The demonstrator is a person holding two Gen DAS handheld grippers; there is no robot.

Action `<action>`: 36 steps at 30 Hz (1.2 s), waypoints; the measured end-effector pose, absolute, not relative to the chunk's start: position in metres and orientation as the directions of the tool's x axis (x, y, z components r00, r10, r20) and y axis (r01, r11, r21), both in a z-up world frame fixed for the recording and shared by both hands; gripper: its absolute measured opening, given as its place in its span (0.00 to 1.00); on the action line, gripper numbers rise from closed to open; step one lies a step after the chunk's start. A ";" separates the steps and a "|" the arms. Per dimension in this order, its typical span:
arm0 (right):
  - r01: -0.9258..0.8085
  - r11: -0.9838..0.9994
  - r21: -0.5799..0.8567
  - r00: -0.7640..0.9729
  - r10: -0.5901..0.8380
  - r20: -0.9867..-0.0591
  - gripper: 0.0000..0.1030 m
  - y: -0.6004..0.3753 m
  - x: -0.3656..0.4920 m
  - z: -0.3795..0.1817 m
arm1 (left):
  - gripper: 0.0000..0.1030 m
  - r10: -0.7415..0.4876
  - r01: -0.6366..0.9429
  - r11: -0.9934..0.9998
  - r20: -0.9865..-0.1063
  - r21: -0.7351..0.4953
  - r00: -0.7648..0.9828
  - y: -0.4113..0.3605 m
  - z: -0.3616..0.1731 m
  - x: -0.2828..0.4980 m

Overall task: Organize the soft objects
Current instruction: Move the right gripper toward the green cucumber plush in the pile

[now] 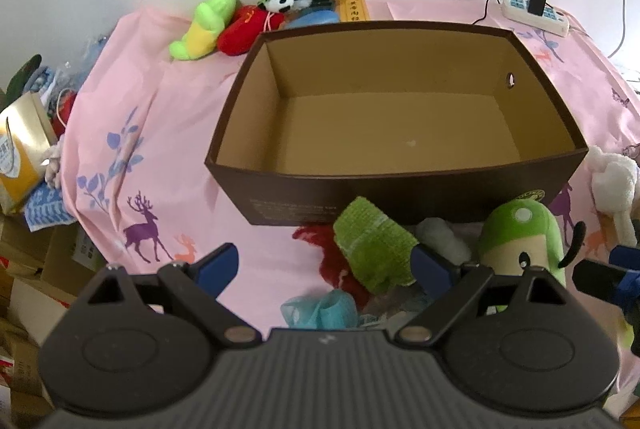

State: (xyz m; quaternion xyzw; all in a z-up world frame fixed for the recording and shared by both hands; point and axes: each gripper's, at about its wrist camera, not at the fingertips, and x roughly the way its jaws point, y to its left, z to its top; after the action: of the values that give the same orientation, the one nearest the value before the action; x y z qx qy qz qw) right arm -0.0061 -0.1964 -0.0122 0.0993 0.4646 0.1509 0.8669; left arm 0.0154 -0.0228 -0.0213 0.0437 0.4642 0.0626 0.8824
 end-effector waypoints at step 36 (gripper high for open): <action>-0.103 0.921 0.374 0.479 0.376 -0.793 0.27 -0.205 -0.011 -0.026 | 0.89 0.146 -0.084 0.989 -0.832 0.120 0.535 -0.025 -0.030 0.000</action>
State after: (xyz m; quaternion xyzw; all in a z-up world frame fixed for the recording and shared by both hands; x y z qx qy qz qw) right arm -0.0114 -0.2054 -0.0256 0.1389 0.4905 0.1413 0.8486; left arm -0.0005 -0.0247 -0.0303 0.0325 0.4777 0.0656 0.8755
